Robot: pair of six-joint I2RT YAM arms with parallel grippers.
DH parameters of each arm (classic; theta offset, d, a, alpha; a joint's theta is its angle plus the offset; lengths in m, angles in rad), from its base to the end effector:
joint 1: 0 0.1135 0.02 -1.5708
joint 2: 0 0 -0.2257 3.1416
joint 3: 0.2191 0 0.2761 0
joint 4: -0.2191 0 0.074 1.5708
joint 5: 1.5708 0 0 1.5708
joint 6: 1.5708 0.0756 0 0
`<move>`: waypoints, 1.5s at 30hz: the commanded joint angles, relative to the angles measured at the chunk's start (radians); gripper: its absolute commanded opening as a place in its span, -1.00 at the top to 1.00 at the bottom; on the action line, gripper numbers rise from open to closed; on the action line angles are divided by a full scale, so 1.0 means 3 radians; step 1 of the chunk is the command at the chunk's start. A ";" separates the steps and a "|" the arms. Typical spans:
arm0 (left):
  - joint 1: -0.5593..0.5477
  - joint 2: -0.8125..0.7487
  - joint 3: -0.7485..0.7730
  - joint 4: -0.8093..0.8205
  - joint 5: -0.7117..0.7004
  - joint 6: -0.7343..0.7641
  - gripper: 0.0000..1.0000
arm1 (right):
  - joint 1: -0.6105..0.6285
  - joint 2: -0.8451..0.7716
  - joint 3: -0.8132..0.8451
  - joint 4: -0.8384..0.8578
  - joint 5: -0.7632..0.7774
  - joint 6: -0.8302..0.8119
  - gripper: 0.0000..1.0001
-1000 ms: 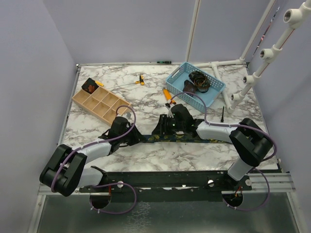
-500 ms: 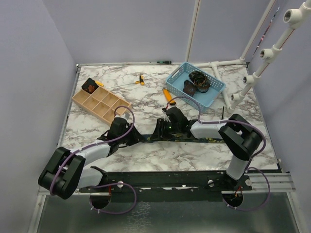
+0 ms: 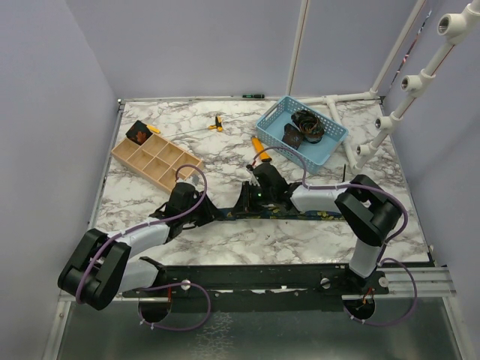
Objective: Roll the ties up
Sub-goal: Roll the tie at the center of the board.
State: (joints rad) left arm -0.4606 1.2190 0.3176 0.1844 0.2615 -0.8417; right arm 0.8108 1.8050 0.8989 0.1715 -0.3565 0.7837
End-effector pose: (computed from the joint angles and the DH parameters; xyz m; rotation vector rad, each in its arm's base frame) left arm 0.2308 -0.1363 0.0547 -0.3203 2.4348 -0.9322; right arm 0.2519 0.3033 0.0608 -0.2400 2.5619 1.1382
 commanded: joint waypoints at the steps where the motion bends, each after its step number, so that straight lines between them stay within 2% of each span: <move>1: -0.0019 -0.0048 -0.0016 -0.0086 -0.0064 -0.0006 0.33 | 0.0020 -0.0015 0.0190 -0.0161 0.0035 -0.0195 0.73; 8: -0.0019 -0.0164 -0.0015 -0.0180 -0.0101 0.0004 0.28 | 0.0019 0.0106 0.0322 -0.0349 0.0226 -0.0383 0.76; 16: -0.0019 -0.0101 0.0005 -0.0170 -0.0100 0.0029 0.28 | 0.0020 0.0233 0.0268 -0.0377 0.0401 -0.0351 0.71; 19: -0.0019 -0.0090 0.0005 -0.0159 -0.0101 0.0031 0.30 | 0.0022 0.0187 0.0198 -0.0377 0.0494 -0.0309 0.58; 24: -0.0019 -0.0104 0.0000 -0.0154 -0.0105 0.0026 0.30 | 0.0022 -0.0159 0.0132 -0.0436 0.0597 -0.0276 0.25; 26: -0.0016 -0.0115 -0.0003 -0.0153 -0.0112 0.0032 0.30 | 0.0031 -0.0294 0.0135 -0.0500 0.0617 -0.0292 0.21; 28: -0.0019 -0.0113 0.0004 -0.0149 -0.0111 0.0030 0.30 | 0.0047 -0.0393 0.0166 -0.0561 0.0597 -0.0321 0.22; 34: -0.0019 -0.0116 -0.0002 -0.0143 -0.0110 0.0029 0.30 | 0.0144 -0.0305 0.0369 -0.0665 0.0405 -0.0387 0.51; 39: -0.0019 -0.0153 -0.0005 -0.0162 -0.0120 0.0029 0.30 | 0.0141 -0.0073 0.0429 -0.0675 0.0337 -0.0379 0.59; 45: -0.0019 -0.0221 -0.0006 -0.0204 -0.0126 0.0035 0.30 | 0.0139 0.0112 0.0273 -0.0654 0.0553 -0.0273 0.64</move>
State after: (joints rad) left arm -0.4606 1.1812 0.3176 0.1425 0.2428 -0.8448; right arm 0.8509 1.7988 1.0107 -0.0025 -0.2283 0.6842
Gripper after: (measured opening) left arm 0.352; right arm 0.186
